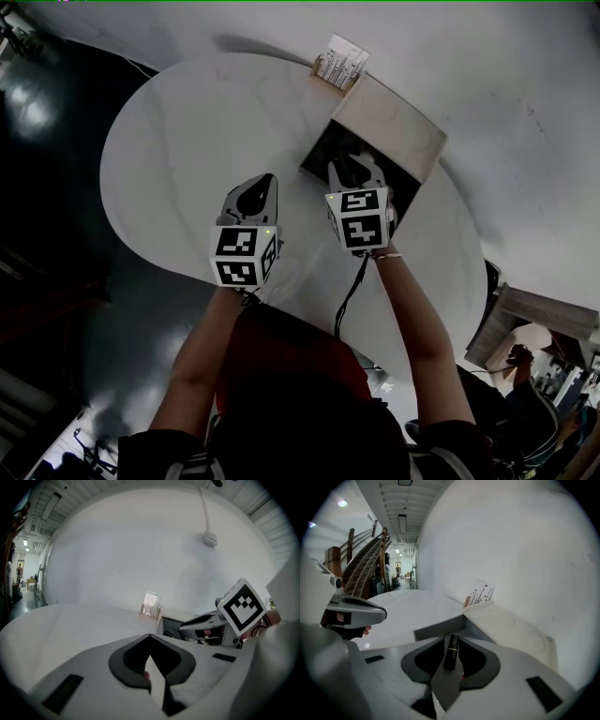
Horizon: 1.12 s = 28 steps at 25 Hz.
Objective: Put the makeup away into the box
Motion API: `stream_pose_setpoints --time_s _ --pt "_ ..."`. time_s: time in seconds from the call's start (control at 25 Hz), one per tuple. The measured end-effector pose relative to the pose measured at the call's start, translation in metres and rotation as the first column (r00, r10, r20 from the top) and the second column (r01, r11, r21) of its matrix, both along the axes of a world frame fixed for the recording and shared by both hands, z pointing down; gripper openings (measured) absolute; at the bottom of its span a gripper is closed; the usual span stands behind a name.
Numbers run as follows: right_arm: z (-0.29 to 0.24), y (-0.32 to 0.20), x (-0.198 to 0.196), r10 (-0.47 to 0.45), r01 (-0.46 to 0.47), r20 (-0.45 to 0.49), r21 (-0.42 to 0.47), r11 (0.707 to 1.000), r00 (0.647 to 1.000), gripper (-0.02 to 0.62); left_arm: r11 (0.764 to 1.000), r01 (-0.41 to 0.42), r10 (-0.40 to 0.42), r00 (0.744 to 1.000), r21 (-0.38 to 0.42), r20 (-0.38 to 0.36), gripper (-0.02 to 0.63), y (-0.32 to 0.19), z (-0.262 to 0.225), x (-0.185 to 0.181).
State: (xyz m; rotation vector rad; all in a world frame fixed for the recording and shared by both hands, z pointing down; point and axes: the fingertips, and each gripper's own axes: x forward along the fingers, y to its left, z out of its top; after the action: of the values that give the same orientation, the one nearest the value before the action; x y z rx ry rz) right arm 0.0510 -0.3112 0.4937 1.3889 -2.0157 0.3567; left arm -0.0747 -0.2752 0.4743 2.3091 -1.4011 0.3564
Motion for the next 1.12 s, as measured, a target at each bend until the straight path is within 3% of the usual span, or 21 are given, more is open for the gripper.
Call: stream_pose_setpoints --time_s 0.28,1.12 --pt "-0.021 0.014 0.001 0.03 -0.032 0.067 0.028 0.999 0.997 0.1 1.0 -0.022 0.022 1.0 0.018 -0.003 0.021 0.005 -0.008 0.005" --pt "-0.088 0.071 0.012 0.102 -0.14 0.176 0.218 0.966 0.979 0.015 0.989 -0.112 0.11 0.994 0.093 0.026 0.021 0.032 -0.038 0.016"
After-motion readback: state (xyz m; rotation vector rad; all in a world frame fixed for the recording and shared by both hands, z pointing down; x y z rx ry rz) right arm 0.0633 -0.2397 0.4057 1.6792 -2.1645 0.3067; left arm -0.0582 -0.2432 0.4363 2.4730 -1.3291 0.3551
